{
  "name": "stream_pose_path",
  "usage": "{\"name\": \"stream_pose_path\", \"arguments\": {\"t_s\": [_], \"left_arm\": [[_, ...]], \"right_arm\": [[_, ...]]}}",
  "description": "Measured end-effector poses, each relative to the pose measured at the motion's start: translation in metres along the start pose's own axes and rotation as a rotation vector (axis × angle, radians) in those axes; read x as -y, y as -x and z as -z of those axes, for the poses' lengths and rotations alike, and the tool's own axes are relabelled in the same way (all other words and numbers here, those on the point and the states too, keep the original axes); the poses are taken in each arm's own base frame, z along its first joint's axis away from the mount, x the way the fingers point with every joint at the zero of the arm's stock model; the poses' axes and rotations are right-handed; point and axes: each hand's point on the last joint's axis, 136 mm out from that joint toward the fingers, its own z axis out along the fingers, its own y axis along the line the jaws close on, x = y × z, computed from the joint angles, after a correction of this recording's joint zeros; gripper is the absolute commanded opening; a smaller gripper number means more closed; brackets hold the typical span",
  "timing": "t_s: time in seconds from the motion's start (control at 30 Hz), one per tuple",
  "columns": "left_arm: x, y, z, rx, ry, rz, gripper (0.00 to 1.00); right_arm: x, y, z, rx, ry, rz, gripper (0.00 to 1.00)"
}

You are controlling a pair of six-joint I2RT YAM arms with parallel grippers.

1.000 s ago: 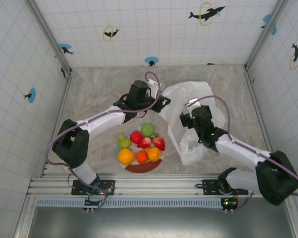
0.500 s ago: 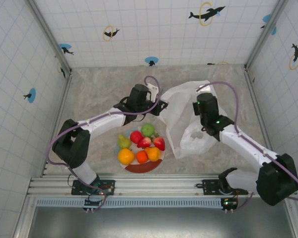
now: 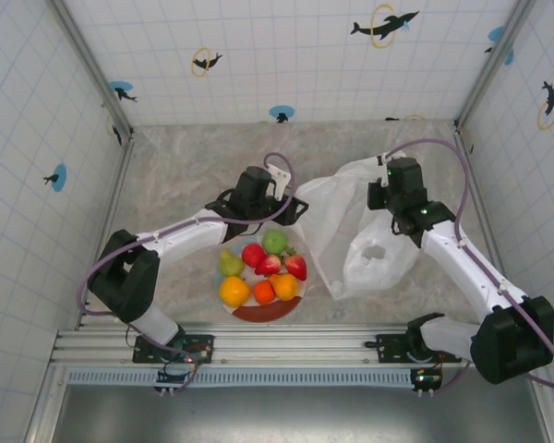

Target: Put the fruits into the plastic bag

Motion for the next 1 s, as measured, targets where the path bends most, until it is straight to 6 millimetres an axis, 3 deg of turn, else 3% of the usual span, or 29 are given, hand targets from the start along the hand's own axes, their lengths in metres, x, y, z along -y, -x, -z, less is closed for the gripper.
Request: {"name": "stream_pose_path", "arguments": {"t_s": [0.33,0.47,0.6,0.8,0.9,1.0], "left_arm": [[0.004,-0.020,0.018,0.006,-0.023,0.002,0.86],[0.010,-0.010,0.029,0.056,-0.033,-0.008,0.87],[0.008,-0.008,0.029,0.066,-0.020,-0.013,0.82],[0.002,-0.015,0.008,0.014,-0.024,-0.004,0.64],[0.001,-0.012,-0.010,-0.012,-0.038,0.003,0.41],[0.004,0.001,-0.024,-0.012,-0.065,0.000,0.08]], "right_arm": [[-0.006,0.010,0.002,-0.015,0.153,-0.238,0.00],[-0.015,0.012,0.002,-0.023,0.210,-0.291,0.00],[-0.008,0.013,0.002,-0.023,0.207,-0.318,0.00],[0.002,0.020,0.001,-0.014,0.201,-0.332,0.00],[-0.001,0.022,0.002,-0.011,0.215,-0.303,0.00],[0.002,0.018,0.001,-0.017,0.198,-0.251,0.04]]}}
